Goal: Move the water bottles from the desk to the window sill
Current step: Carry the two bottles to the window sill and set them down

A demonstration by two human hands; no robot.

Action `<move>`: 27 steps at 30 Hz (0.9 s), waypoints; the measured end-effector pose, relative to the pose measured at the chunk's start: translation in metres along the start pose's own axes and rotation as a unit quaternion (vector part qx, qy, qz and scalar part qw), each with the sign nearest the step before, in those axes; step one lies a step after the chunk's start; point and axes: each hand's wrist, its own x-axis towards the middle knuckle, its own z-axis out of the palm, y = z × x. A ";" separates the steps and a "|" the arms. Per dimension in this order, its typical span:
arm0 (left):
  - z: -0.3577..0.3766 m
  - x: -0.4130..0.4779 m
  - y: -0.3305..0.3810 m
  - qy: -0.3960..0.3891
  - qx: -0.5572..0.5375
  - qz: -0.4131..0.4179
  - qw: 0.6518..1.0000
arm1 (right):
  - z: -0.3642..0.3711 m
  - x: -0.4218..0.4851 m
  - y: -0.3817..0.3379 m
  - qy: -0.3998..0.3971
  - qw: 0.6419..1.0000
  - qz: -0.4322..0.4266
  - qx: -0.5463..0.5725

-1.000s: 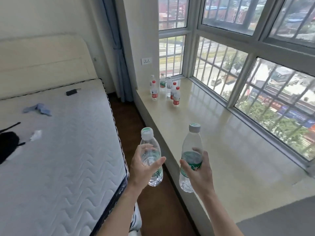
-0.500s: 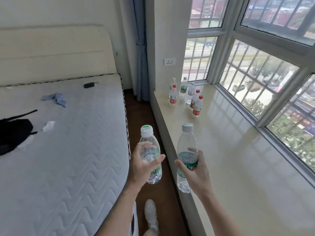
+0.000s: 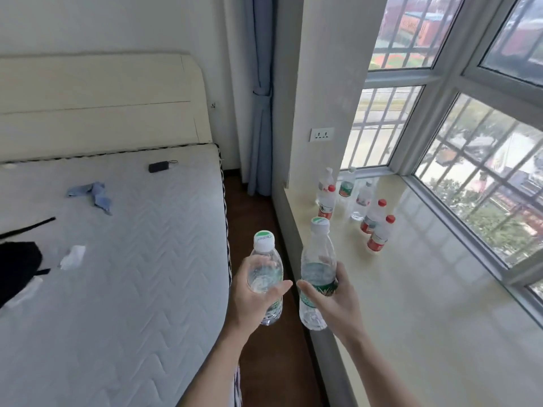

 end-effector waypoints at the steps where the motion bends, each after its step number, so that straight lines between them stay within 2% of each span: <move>1: -0.001 0.013 -0.001 0.002 0.000 -0.004 1.000 | 0.004 0.011 0.000 0.000 1.000 0.002 0.000; 8: 0.010 0.102 -0.018 -0.004 0.003 -0.003 1.000 | 0.023 0.093 0.012 0.013 1.000 0.011 0.009; 15: 0.047 0.203 -0.034 -0.050 0.018 -0.001 0.999 | 0.025 0.185 0.038 0.039 0.999 0.025 0.017; 27: 0.166 0.386 -0.044 -0.243 0.040 -0.026 0.969 | -0.019 0.346 0.073 0.153 0.984 0.090 0.016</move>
